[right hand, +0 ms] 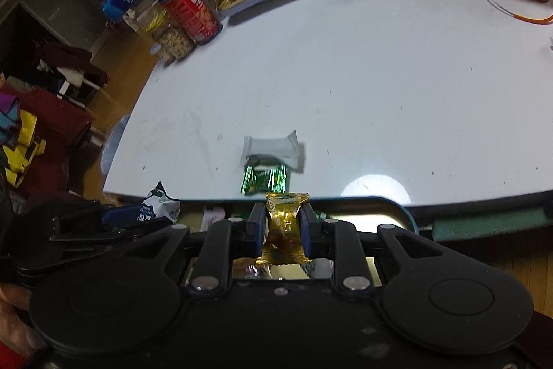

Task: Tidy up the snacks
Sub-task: 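Lower both packets into the tin tray and open both grippers, then move both open grippers back to the white bar and green candy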

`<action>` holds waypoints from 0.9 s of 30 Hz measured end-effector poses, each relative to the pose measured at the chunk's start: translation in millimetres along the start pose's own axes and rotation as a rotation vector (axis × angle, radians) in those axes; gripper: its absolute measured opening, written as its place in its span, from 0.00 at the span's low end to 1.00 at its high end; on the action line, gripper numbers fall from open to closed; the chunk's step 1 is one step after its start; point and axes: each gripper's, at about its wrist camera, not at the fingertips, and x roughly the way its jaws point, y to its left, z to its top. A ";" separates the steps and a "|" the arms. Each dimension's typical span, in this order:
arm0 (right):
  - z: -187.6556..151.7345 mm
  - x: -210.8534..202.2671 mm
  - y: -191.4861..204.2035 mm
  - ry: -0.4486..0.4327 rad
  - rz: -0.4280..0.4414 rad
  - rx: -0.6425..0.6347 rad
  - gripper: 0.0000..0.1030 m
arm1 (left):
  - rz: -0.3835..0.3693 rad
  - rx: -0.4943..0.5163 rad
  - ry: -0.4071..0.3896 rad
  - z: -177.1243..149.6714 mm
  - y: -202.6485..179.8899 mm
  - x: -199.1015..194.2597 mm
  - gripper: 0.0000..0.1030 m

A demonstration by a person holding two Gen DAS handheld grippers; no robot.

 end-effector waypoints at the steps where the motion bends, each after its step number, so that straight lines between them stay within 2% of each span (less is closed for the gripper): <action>1: -4.8 0.9 1.2 0.019 -0.001 -0.012 0.23 | -0.019 0.034 0.007 -3.5 -4.1 -1.0 0.38; 6: -20.7 4.3 8.8 0.075 -0.017 -0.070 0.23 | -0.065 0.170 0.061 -16.1 -23.8 -3.8 0.38; 12: -35.5 7.2 12.4 0.111 -0.079 -0.126 0.24 | -0.071 0.221 0.166 -24.0 -31.0 2.0 0.39; 14: -35.7 5.6 10.8 0.092 -0.080 -0.117 0.31 | -0.072 0.237 0.182 -27.3 -33.5 2.1 0.39; 17: -31.7 2.7 8.6 0.064 -0.074 -0.093 0.32 | -0.091 0.231 0.197 -27.1 -33.8 1.8 0.39; 27: -23.5 2.2 9.8 0.040 -0.065 -0.080 0.33 | -0.106 0.151 0.159 -17.9 -20.5 -2.5 0.39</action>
